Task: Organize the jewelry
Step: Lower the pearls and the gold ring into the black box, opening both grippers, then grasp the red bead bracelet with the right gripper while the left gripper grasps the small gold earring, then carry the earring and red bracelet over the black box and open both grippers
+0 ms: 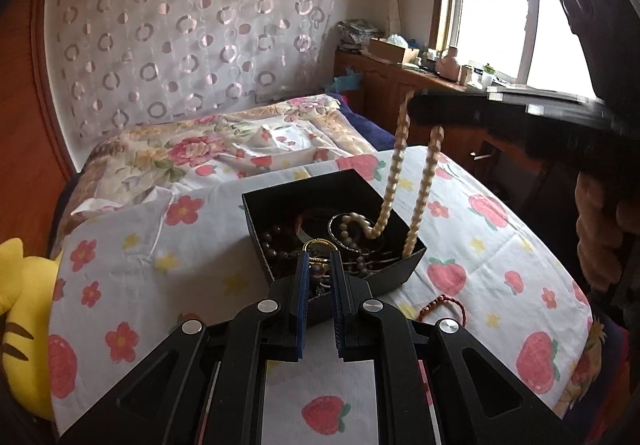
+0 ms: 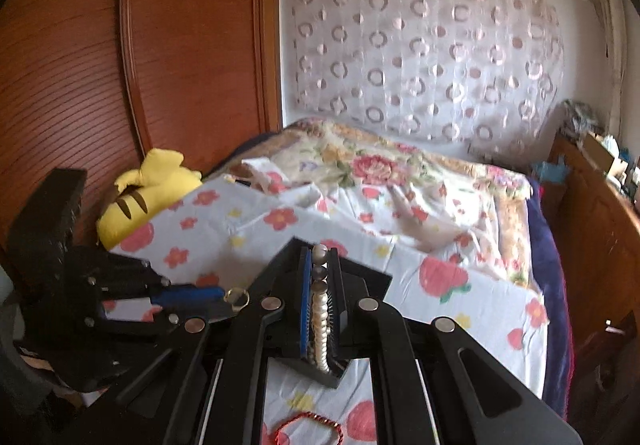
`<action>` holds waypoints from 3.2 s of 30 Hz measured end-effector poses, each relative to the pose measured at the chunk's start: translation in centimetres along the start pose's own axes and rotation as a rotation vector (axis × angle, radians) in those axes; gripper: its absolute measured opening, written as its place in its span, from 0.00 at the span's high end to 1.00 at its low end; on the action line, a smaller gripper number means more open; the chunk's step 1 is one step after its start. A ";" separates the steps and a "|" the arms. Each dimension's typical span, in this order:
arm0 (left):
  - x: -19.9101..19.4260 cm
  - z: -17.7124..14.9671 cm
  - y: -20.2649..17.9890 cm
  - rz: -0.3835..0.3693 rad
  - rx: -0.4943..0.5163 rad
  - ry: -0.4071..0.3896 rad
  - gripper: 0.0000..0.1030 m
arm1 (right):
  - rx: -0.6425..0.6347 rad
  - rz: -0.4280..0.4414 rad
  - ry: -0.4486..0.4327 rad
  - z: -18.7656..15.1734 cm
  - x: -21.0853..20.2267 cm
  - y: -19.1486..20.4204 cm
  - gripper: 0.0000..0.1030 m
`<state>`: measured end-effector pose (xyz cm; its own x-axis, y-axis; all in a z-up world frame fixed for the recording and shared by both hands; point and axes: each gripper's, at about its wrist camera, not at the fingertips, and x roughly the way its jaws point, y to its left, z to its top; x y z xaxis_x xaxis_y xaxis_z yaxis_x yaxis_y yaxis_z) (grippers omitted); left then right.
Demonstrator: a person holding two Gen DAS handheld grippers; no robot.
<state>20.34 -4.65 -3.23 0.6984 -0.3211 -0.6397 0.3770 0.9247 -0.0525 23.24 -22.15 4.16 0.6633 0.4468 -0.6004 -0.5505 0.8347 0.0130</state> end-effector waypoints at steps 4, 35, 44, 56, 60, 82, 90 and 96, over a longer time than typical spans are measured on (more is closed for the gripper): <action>0.7 0.2 0.0 0.009 0.002 0.007 0.91 | 0.007 -0.012 0.028 -0.9 1.1 0.2 0.91; -0.2 -3.1 0.1 -0.003 -0.034 -0.009 0.31 | 0.033 0.095 0.234 -14.7 1.8 2.4 0.81; -1.6 -7.1 0.2 0.009 -0.035 0.027 0.31 | -0.054 0.052 0.290 -15.7 2.9 4.1 0.89; 0.2 -9.1 -3.7 -0.062 0.017 0.107 0.31 | 0.011 0.029 0.169 -14.6 -1.6 1.9 0.97; 1.1 -9.3 -5.8 -0.078 0.061 0.129 0.31 | 0.031 0.031 0.130 -14.3 -3.5 1.2 0.97; 1.8 -8.5 -7.9 -0.099 0.123 0.132 0.87 | 0.073 0.042 0.102 -14.6 -3.9 0.3 0.97; 0.2 -5.7 -5.3 -0.067 0.072 0.062 0.87 | 0.070 0.039 0.054 -12.3 -4.2 0.1 0.97; 0.1 -2.5 -3.3 -0.017 0.047 0.010 0.87 | 0.070 0.043 -0.020 -9.0 -4.5 0.0 0.97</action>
<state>17.62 -7.25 -5.10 0.6854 -0.3344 -0.6468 0.4173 0.9083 -0.0273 15.72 -27.04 -0.31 0.6502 0.4881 -0.5822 -0.5419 0.8351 0.0949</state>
